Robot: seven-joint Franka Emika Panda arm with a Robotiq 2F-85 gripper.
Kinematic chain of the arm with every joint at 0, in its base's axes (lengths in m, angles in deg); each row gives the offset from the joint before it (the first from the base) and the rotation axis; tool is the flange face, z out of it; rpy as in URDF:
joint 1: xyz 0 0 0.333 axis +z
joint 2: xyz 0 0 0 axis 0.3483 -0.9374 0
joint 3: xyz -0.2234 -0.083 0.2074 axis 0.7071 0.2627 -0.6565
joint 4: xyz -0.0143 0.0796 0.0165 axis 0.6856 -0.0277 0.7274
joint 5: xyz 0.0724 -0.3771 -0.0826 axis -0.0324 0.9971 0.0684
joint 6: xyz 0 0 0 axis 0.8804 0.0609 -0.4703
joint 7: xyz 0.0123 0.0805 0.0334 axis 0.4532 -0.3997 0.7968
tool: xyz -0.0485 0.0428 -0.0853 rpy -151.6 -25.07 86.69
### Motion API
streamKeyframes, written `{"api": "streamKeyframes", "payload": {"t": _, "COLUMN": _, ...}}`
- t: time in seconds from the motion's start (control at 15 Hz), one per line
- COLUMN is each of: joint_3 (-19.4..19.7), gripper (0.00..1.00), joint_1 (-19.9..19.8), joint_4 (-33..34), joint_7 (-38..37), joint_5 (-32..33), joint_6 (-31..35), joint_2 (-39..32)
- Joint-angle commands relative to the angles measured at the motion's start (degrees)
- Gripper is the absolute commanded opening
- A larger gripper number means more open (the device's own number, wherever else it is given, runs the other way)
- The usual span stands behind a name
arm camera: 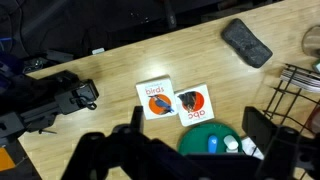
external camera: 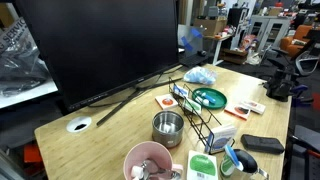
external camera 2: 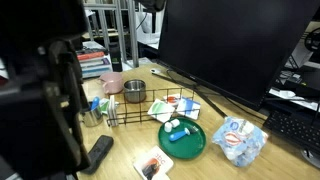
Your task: Place the blue spoon on the plate
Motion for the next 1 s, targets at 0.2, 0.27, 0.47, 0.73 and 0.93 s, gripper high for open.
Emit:
{"api": "streamKeyframes", "payload": {"t": 0.2, "joint_3": -2.66, "gripper": 1.0, "joint_1": 2.81, "joint_4": -1.44, "joint_7": 0.73, "joint_5": -1.83, "joint_6": 3.18, "joint_2": 2.06}}
{"api": "streamKeyframes", "payload": {"t": 0.27, "joint_3": -4.13, "gripper": 1.0, "joint_1": 4.56, "joint_4": -2.2, "joint_7": 0.72, "joint_5": -2.51, "joint_6": 4.63, "joint_2": 2.8}}
{"api": "streamKeyframes", "payload": {"t": 0.47, "joint_3": -8.03, "gripper": 1.0, "joint_1": 10.67, "joint_4": -3.93, "joint_7": 1.17, "joint_5": -5.84, "joint_6": 8.36, "joint_2": 4.05}}
{"api": "streamKeyframes", "payload": {"t": 0.73, "joint_3": -11.1, "gripper": 1.0, "joint_1": 14.56, "joint_4": -4.44, "joint_7": 0.07, "joint_5": -7.29, "joint_6": 9.94, "joint_2": 3.69}}
{"api": "streamKeyframes", "payload": {"t": 0.93, "joint_3": -11.6, "gripper": 1.0, "joint_1": 15.72, "joint_4": -5.67, "joint_7": 0.5, "joint_5": -7.32, "joint_6": 11.59, "joint_2": 4.46}}
